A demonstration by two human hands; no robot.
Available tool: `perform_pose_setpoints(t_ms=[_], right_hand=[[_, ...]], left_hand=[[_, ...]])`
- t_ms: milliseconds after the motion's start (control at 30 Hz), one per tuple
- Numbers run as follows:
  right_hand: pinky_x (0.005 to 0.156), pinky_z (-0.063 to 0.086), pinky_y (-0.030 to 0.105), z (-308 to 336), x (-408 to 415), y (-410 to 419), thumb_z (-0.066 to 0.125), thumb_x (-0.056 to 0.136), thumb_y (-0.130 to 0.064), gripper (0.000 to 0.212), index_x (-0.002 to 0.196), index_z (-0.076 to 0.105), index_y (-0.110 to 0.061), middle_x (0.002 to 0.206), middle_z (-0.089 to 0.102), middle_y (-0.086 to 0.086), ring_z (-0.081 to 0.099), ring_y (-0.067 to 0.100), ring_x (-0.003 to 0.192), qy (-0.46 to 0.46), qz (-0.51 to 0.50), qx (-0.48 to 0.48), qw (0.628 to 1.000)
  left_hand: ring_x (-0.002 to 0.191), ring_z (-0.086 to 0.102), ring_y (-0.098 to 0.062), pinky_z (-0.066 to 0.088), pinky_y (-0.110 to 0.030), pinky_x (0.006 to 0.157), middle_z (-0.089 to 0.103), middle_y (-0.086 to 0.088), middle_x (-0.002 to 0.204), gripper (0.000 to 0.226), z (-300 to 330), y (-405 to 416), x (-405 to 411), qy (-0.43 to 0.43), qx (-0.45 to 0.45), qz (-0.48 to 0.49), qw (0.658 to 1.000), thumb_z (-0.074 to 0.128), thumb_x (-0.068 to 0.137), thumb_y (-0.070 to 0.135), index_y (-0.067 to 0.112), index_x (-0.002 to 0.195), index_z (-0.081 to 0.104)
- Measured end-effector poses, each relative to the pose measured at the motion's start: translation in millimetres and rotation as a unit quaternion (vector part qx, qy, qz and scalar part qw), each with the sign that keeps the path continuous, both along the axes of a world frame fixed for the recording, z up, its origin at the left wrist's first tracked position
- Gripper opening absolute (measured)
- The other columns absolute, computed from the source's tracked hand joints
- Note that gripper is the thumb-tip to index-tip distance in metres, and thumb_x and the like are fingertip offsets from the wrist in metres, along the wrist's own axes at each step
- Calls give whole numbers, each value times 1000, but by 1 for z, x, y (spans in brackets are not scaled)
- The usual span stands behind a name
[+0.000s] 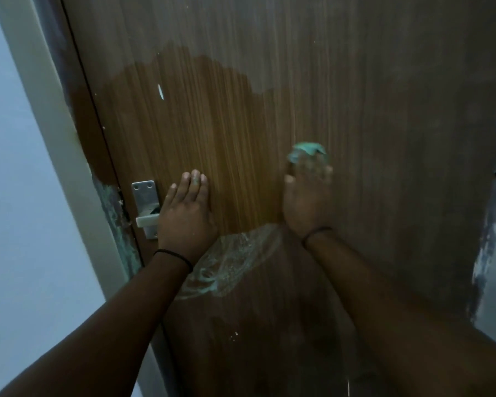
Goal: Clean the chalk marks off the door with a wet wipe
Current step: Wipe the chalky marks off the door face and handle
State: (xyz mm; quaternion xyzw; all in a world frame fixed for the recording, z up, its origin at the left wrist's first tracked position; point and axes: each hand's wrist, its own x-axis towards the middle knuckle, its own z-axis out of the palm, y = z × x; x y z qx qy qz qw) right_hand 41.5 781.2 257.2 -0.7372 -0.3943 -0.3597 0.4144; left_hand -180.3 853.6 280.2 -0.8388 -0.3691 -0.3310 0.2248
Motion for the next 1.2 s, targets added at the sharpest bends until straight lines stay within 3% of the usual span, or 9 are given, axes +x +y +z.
perform_pose_setpoints(t_ms=[100, 167, 233, 367, 533, 700, 833, 1033, 1200], right_hand=[[121, 13, 47, -21, -37, 19, 29, 100, -34, 53, 149, 29, -15, 156, 31, 11, 17, 24, 148, -140, 86, -91, 982], [121, 11, 45, -71, -29, 1, 29, 100, -35, 53, 151, 28, -20, 157, 29, 6, 11, 18, 149, -170, 95, -166, 967], [120, 13, 48, -101, -7, -14, 28, 98, -35, 54, 150, 30, -21, 156, 33, 7, 15, 20, 149, -129, 51, -166, 976], [120, 12, 49, -80, -26, 10, 29, 100, -32, 54, 150, 29, -12, 153, 37, 13, 19, 27, 148, -28, 0, -72, 997], [120, 12, 47, -116, -42, -3, 27, 100, -34, 52, 149, 33, -17, 154, 35, 8, 15, 21, 149, -103, 66, -160, 980], [121, 9, 46, -73, -24, 3, 32, 99, -33, 53, 147, 36, -10, 150, 41, 15, 22, 27, 146, -24, -9, -55, 998], [121, 7, 42, -107, -40, -2, 35, 99, -33, 51, 147, 36, -16, 153, 37, 10, 15, 20, 148, -114, 66, -145, 981], [120, 14, 48, -92, 1, -11, 26, 100, -33, 54, 148, 31, -9, 151, 40, 12, 20, 25, 147, -10, -12, -81, 997], [121, 15, 46, -115, -13, -21, 30, 101, -33, 51, 148, 34, -14, 153, 37, 11, 19, 22, 148, -81, 55, -152, 984]], left_hand=[[148, 26, -29, 20, -46, 121, 34, -16, 156, 61, 0, -1, -4, -7, 3, -3, 1000, 42, 92, 21, 3, 149, 33], [146, 28, -28, 23, -45, 120, 36, -13, 155, 60, 0, 0, -12, -1, 11, -4, 1000, 43, 91, 21, 5, 149, 35], [147, 28, -26, 23, -44, 120, 34, -11, 157, 61, -3, 0, -17, 7, 12, 2, 1000, 44, 91, 22, 7, 150, 34], [148, 23, -27, 20, -44, 121, 30, -11, 158, 62, -3, -2, -7, 15, -2, 13, 1000, 41, 93, 23, 6, 151, 30], [149, 22, -26, 18, -42, 121, 29, -10, 159, 62, 1, -3, -15, 28, -1, 24, 999, 40, 94, 24, 7, 152, 28], [148, 22, -31, 18, -45, 121, 28, -17, 158, 67, -2, -10, 6, 30, -5, 64, 997, 42, 93, 33, 2, 151, 27], [146, 27, -33, 22, -47, 120, 33, -19, 155, 66, 2, -9, 4, 33, 3, 75, 997, 45, 92, 32, 0, 148, 31], [145, 28, -34, 21, -47, 120, 34, -20, 154, 65, 0, -7, 6, 42, 11, 73, 996, 45, 93, 33, -1, 147, 33], [145, 28, -36, 22, -48, 119, 35, -23, 153, 69, 1, -10, 9, 36, 9, 91, 995, 44, 92, 39, -3, 146, 34]])
